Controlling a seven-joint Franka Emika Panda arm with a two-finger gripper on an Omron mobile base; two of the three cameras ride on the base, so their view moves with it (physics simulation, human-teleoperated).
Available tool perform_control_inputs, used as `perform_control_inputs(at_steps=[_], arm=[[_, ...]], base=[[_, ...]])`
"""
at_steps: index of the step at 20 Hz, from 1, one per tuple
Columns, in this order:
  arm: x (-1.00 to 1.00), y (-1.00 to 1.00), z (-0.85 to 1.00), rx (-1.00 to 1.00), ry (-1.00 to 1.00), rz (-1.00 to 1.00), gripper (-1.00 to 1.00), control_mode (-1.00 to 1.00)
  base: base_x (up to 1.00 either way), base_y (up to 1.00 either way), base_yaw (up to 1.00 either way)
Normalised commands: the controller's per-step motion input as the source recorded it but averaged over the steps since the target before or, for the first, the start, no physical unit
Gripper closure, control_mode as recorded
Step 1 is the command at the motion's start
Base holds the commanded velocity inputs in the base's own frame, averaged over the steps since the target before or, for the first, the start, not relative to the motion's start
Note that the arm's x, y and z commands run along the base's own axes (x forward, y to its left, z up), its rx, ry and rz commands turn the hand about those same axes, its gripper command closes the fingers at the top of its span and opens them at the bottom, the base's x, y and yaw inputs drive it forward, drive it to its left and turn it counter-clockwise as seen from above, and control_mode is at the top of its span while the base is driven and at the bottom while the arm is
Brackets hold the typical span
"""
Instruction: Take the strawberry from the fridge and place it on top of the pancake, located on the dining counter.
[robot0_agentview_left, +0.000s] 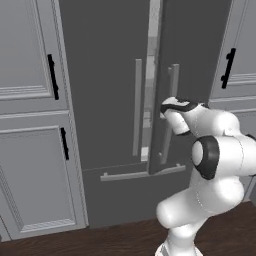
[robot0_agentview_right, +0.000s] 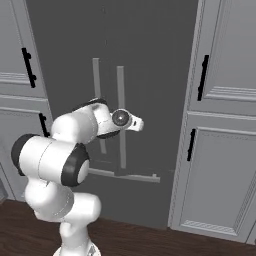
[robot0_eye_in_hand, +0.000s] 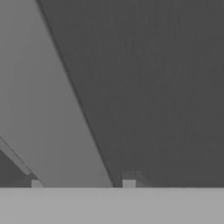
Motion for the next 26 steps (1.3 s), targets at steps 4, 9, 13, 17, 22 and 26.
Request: perform_control_inputs(at_steps=[4,9,13,17,22,26], arm=[[-0.77,-1.00,0.00,0.03,-0.11,0.00,1.00,-1.00],[-0.84,-1.00,0.00,0.00,-0.11,0.00,1.00,-1.00],[-0.82,-1.00,0.00,0.00,-0.10,0.00,1.00,-1.00],[-0.75,-1.00,0.00,0.01,-0.14,0.00,1.00,-1.00],[-0.61,-1.00,0.00,0.03,-0.11,0.00,1.00,-1.00],[-0.43,-1.00,0.00,0.05,-0.01,0.00,1.00,-1.00]], base=[[0.00,0.00,0.00],[0.00,0.00,0.00],[0.00,0.00,0.00],[0.00,0.00,0.00],[0.00,0.00,0.00],[0.00,0.00,0.00]])
